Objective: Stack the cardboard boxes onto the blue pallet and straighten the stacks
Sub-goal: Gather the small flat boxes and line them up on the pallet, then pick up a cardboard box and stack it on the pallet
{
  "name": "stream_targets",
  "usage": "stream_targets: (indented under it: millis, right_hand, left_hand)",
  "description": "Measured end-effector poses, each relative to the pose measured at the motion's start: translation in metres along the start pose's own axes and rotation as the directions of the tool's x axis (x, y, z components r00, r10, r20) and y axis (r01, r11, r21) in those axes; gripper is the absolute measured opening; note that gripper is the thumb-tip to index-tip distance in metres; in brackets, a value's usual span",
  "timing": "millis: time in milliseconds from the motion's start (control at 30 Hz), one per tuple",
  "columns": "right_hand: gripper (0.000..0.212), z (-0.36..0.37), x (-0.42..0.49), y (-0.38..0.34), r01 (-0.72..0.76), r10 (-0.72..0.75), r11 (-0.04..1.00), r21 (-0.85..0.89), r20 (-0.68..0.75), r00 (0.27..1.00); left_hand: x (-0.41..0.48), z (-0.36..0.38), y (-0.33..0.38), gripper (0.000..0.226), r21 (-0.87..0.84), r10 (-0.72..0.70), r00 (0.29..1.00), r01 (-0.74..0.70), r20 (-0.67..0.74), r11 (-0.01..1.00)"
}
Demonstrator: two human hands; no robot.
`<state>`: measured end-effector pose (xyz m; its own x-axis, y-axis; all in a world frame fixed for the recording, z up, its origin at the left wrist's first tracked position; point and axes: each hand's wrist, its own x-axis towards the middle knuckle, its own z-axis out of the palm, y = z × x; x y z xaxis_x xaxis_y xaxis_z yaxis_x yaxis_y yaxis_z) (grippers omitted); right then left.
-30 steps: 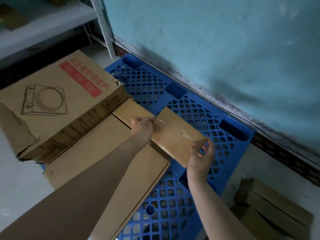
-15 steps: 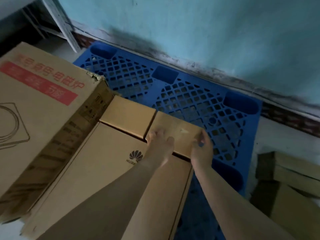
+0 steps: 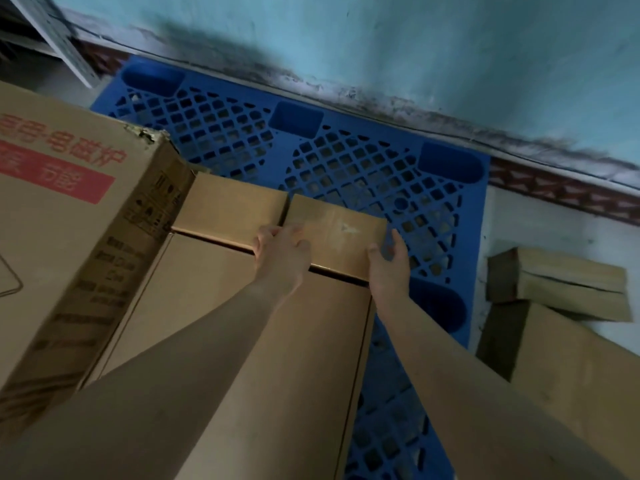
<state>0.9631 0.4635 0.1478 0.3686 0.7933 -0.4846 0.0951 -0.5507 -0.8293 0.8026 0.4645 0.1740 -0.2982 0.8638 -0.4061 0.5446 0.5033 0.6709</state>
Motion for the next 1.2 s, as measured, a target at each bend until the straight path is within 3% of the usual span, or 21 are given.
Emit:
stream_targets:
  millis: [167,367,633,800,967,1067,1133,1200]
  right_hand:
    - [0.051,-0.041,-0.02,-0.002,0.011,-0.01,0.991,0.133,-0.01,1.0]
    - [0.044,-0.125,-0.037,-0.012,0.059,-0.054,0.964,0.26,-0.025,0.998]
    - [0.042,-0.307,-0.029,0.017,0.086,-0.046,0.962,0.257,-0.157,0.986]
    - [0.039,-0.452,-0.016,0.074,0.034,0.026,0.983,0.183,-0.317,0.948]
    - [0.036,-0.541,-0.004,0.16,-0.056,0.128,0.978,0.199,-0.371,0.92]
    - [0.035,-0.556,0.01,0.216,-0.081,0.168,0.97,0.231,-0.391,0.905]
    - [0.036,-0.557,0.024,0.254,-0.095,0.2,0.959,0.266,-0.405,0.892]
    - [0.039,-0.556,0.038,0.286,-0.095,0.21,0.958,0.269,-0.442,0.872]
  left_hand:
    - [-0.027,0.012,0.029,0.033,-0.22,0.101,0.995,-0.097,0.008,0.971]
    - [-0.085,0.062,0.1,0.03,-0.457,0.156,0.976,-0.072,0.15,0.887]
    - [-0.19,0.174,0.197,0.024,-0.446,0.298,0.911,-0.149,0.285,0.883]
    - [-0.233,0.271,0.225,0.028,-0.433,0.244,0.902,-0.072,0.356,0.898]
    - [-0.247,0.372,0.203,0.035,-0.366,0.177,0.898,-0.018,0.404,0.93]
    - [-0.244,0.429,0.175,0.042,-0.272,0.106,0.89,0.021,0.443,0.962]
    - [-0.239,0.461,0.15,0.035,-0.265,0.052,0.902,0.071,0.428,0.962]
    - [-0.231,0.486,0.124,0.033,-0.21,0.058,0.918,0.028,0.393,0.977]
